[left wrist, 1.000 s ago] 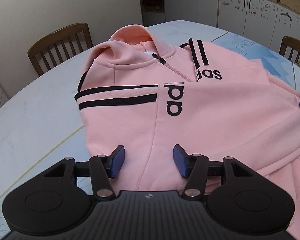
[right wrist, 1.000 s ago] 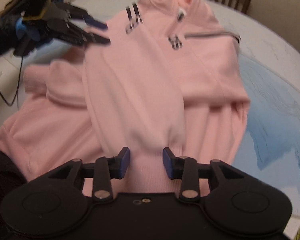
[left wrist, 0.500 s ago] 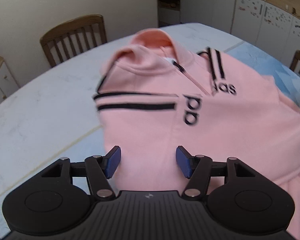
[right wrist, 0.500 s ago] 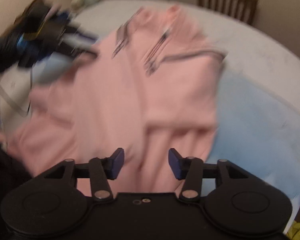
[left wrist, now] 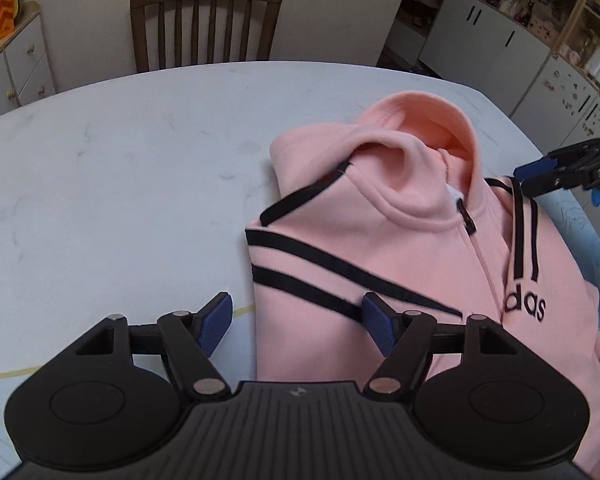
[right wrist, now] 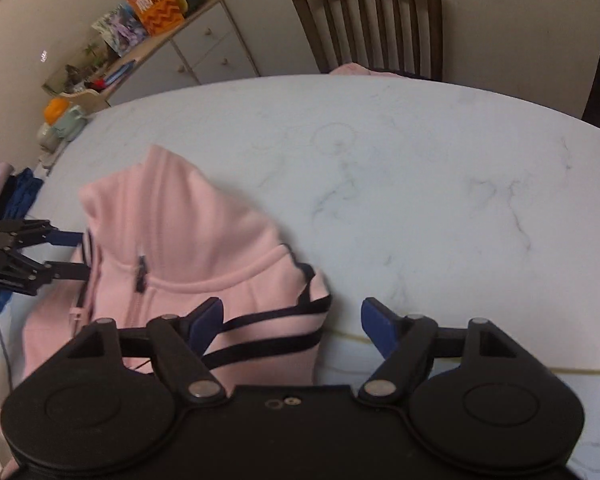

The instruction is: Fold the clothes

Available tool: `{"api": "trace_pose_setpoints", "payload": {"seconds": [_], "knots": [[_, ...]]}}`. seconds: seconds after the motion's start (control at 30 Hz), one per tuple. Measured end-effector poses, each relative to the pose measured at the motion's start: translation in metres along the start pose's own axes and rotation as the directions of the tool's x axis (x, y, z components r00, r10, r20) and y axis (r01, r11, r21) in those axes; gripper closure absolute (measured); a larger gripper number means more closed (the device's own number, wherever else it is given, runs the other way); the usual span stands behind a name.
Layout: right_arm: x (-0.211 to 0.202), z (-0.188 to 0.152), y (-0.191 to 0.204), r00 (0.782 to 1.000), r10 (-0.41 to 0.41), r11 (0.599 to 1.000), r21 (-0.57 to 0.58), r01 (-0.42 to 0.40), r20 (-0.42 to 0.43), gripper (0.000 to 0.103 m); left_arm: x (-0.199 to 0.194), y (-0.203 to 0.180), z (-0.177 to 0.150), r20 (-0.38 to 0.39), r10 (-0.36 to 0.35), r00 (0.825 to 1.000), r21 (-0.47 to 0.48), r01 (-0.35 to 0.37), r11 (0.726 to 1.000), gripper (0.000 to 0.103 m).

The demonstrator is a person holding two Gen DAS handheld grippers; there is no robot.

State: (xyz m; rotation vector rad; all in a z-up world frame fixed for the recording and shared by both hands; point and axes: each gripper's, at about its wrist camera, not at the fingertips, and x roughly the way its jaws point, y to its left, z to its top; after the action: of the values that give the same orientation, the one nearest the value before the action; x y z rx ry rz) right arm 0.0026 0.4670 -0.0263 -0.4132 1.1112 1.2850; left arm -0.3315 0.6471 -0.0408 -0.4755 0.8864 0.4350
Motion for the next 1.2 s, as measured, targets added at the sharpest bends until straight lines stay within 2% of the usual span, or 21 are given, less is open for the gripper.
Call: {"api": "trace_pose_setpoints", "payload": {"seconds": [0.07,0.23,0.33,0.4,0.5,0.53,0.57,0.63,0.73,0.83,1.0,1.1,1.2], "knots": [[0.009,0.000,-0.001,1.000,0.001,1.000,-0.011,-0.001,-0.020,0.000,0.006,0.000,0.005,-0.002,-0.012,1.000,-0.008,0.012,1.000,0.031],[0.020,0.002,0.006,0.999,-0.023,0.998,-0.057,0.021,-0.047,0.000,0.021,0.002,0.016,0.014,-0.021,1.000,-0.034,0.022,0.999,0.021],[0.024,0.000,0.017,0.998,-0.027,0.995,-0.096,0.023,-0.049,0.000,0.024,-0.001,0.021,0.011,-0.054,0.998,-0.051,0.055,0.997,0.020],[0.024,-0.004,0.026,0.998,0.003,0.994,-0.110,-0.010,-0.060,0.000,0.025,-0.004,0.023,0.005,-0.082,0.997,-0.062,0.082,0.995,0.020],[0.022,-0.012,0.039,0.998,-0.023,0.988,-0.153,0.014,-0.055,0.000,0.025,-0.007,0.023,-0.001,-0.090,0.996,-0.086,0.089,0.992,0.021],[0.021,-0.014,0.041,0.998,-0.032,0.986,-0.162,0.024,-0.050,0.000,0.024,-0.006,0.023,-0.002,-0.089,0.996,-0.100,0.089,0.991,0.034],[0.018,-0.013,0.038,0.998,-0.022,0.991,-0.136,0.015,-0.051,0.000,0.023,-0.006,0.024,-0.001,-0.090,0.996,-0.117,0.089,0.989,0.042],[0.013,-0.009,0.033,0.999,0.002,0.996,-0.094,-0.007,-0.048,0.000,0.018,-0.003,0.026,0.010,-0.094,0.995,-0.170,0.095,0.981,0.066],[-0.004,-0.012,0.039,1.000,0.007,0.993,-0.120,-0.009,-0.014,0.000,0.002,-0.006,0.023,0.040,-0.078,0.996,-0.186,0.085,0.979,0.080],[-0.031,-0.014,0.045,0.998,0.054,0.990,-0.129,-0.050,0.032,0.000,-0.023,-0.013,0.020,0.089,-0.083,0.993,-0.197,0.099,0.975,0.085],[-0.082,-0.023,0.060,0.986,0.148,0.978,-0.157,-0.135,0.074,0.000,-0.069,-0.034,0.004,0.158,-0.110,0.981,-0.190,0.139,0.972,0.086],[-0.113,-0.038,0.079,0.978,0.181,0.972,-0.170,-0.161,0.104,0.000,-0.101,-0.052,-0.011,0.191,-0.133,0.972,-0.157,0.164,0.974,0.087],[-0.150,-0.066,0.093,0.973,0.184,0.972,-0.172,-0.159,0.140,0.000,-0.133,-0.069,-0.032,0.213,-0.169,0.962,-0.109,0.195,0.975,0.087]]}}
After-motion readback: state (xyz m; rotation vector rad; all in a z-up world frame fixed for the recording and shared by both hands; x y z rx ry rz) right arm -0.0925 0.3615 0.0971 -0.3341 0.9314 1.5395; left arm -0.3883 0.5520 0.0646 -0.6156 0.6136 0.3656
